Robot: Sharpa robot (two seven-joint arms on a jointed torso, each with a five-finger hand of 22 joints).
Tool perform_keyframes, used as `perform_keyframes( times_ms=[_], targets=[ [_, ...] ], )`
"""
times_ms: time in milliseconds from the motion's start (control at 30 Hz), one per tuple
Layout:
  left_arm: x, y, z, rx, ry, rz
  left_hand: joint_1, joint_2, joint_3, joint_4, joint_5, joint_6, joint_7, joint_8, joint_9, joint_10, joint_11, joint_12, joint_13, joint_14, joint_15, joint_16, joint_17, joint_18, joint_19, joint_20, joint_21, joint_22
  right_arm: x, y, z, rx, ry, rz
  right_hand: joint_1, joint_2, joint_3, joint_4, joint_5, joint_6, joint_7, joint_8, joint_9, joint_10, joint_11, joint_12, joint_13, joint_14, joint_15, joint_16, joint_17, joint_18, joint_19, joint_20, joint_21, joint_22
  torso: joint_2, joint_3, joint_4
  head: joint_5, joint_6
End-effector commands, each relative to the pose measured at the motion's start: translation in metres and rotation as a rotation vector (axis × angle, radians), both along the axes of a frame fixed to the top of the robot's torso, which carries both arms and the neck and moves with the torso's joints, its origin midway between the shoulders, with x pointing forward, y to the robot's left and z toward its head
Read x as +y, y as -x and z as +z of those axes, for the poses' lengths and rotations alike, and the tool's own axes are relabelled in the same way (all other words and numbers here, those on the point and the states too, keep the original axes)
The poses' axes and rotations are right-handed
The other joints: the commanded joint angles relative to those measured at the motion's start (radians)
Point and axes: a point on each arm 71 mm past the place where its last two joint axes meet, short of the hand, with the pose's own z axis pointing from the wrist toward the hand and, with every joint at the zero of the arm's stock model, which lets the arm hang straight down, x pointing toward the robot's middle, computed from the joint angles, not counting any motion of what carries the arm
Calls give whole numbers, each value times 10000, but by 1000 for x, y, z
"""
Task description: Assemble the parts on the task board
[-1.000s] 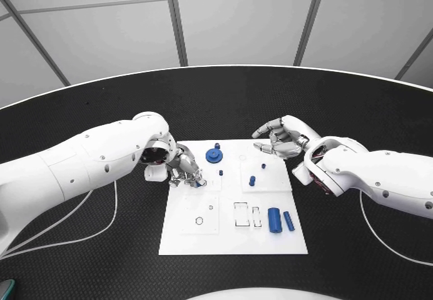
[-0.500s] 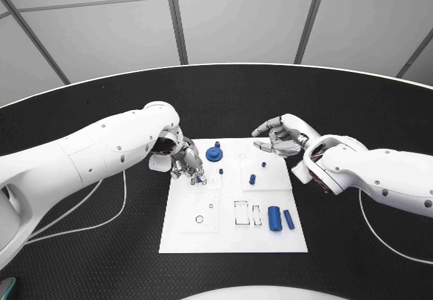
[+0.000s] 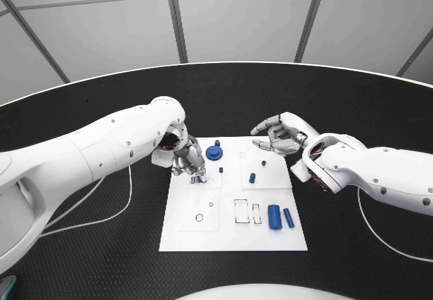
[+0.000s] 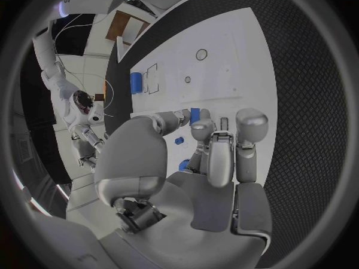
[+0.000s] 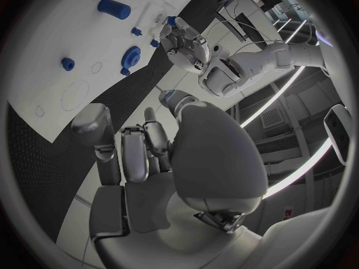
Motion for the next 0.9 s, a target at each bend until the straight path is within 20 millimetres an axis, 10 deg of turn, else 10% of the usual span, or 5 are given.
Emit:
perform_keyframes(
  times_ms=[33, 900],
  targets=[
    [0, -1, 0, 20, -285, 46, 99, 233, 1185, -1266, 25, 94, -47, -57, 11, 81, 10, 78, 48, 804, -20, 62, 1524, -118, 81, 2, 63, 28, 1, 0, 0, 1, -3, 8, 50, -9, 88, -4, 48, 69, 27, 36, -19, 57, 0, 54, 14, 450, -76, 23, 6, 104, 55, 8, 31, 18, 1, -4, 9, 1, -14],
    [-4, -7, -2, 579, -846, -270, 133, 326, 866, -1458, 12, 252, -29, -351, -47, 257, 27, 211, 407, 832, -5, 99, 1637, -139, 114, 16, 129, 140, 4, 1, 0, 13, -37, 55, 22, -26, 128, -10, 90, 70, 29, 33, -26, 50, 2, 43, 1, 450, -74, 22, 6, 105, 53, 10, 23, 18, 18, -8, 4, 14, -156]
  ],
)
